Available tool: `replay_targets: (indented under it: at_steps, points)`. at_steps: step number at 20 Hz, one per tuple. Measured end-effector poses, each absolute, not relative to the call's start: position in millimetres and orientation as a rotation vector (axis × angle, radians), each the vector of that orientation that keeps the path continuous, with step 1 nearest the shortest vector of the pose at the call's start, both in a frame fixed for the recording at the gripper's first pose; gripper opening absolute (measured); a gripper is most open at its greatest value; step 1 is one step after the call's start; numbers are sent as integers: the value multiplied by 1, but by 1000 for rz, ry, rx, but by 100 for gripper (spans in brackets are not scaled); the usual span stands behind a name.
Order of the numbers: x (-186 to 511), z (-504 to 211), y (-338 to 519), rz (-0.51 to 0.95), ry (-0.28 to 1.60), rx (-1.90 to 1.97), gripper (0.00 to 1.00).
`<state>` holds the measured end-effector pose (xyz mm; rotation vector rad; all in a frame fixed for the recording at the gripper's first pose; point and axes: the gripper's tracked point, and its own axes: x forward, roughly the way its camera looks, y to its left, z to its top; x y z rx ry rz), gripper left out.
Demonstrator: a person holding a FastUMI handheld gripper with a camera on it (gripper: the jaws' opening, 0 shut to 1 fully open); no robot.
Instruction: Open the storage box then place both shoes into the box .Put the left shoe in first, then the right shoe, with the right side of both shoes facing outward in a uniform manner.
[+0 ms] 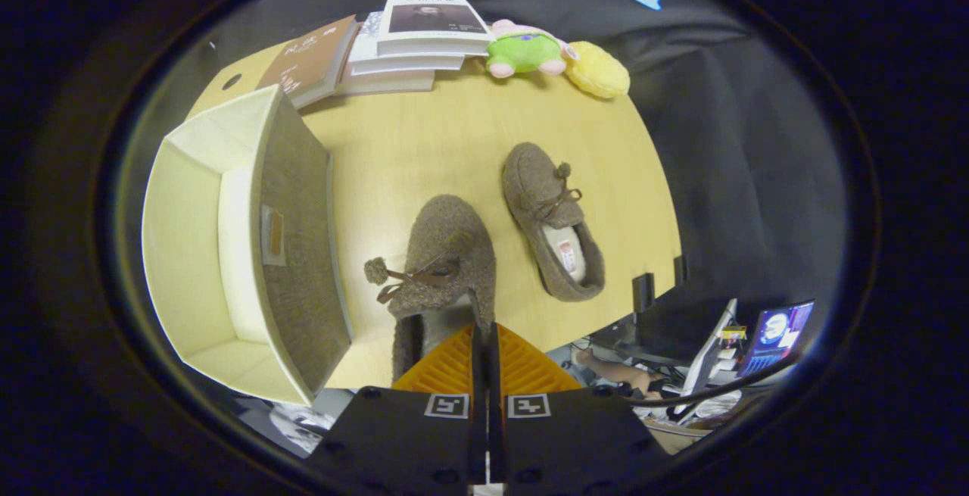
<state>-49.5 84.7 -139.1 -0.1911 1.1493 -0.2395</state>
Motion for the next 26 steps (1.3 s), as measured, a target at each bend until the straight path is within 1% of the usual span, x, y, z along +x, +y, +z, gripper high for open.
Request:
replay_targets:
  at_steps: [8, 11, 14, 19, 23, 26]
  points:
    - [-48, -44, 118, -307, 1062, -325, 5]
    - [-45, -12, 153, -293, 1025, -370, 5]
    - [-40, 4, 193, -257, 982, -408, 5]
    - [-36, -19, 253, -207, 1005, -411, 5]
    - [-20, -53, 289, -174, 1038, -400, 5]
    - [-6, -88, 312, -124, 1059, -339, 5]
